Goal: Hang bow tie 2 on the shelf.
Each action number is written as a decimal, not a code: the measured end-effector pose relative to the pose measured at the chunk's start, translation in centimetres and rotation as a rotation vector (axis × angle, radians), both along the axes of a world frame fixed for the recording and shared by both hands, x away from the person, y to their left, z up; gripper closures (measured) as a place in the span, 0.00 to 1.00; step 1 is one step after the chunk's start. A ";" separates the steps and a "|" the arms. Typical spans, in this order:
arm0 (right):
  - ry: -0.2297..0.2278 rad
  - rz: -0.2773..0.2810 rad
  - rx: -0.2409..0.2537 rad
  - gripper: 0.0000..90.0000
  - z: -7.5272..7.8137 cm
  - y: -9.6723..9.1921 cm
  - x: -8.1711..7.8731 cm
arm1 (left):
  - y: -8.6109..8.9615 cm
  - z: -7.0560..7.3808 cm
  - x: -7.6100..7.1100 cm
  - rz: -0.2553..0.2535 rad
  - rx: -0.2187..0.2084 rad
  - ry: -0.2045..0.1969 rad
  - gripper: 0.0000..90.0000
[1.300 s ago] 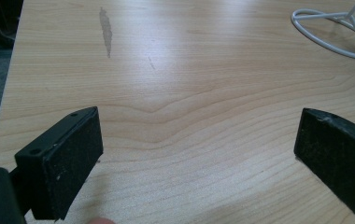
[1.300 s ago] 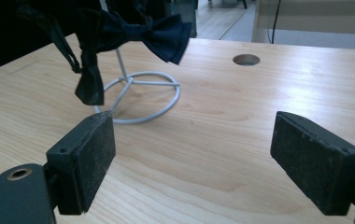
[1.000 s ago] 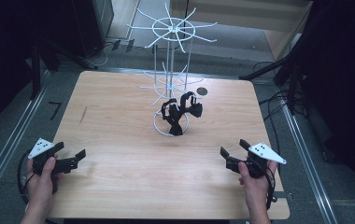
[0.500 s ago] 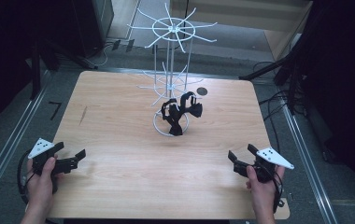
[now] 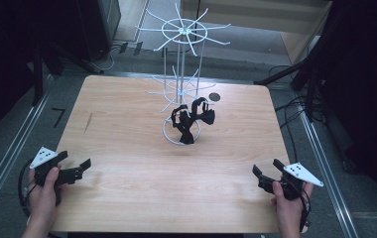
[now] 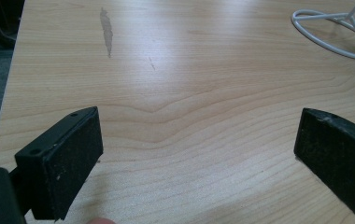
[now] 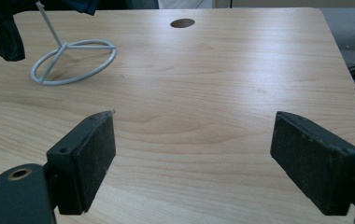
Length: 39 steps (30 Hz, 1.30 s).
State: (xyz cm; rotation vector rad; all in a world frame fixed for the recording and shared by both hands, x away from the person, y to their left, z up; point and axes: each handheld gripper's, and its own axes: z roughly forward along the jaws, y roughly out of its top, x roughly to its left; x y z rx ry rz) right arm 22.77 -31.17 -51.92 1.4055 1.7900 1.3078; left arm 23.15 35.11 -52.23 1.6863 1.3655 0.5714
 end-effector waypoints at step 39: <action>0.048 -0.061 -0.016 0.17 -1.9 -4.6 -2.6 | 0.0 0.0 0.0 -0.001 0.003 0.000 0.02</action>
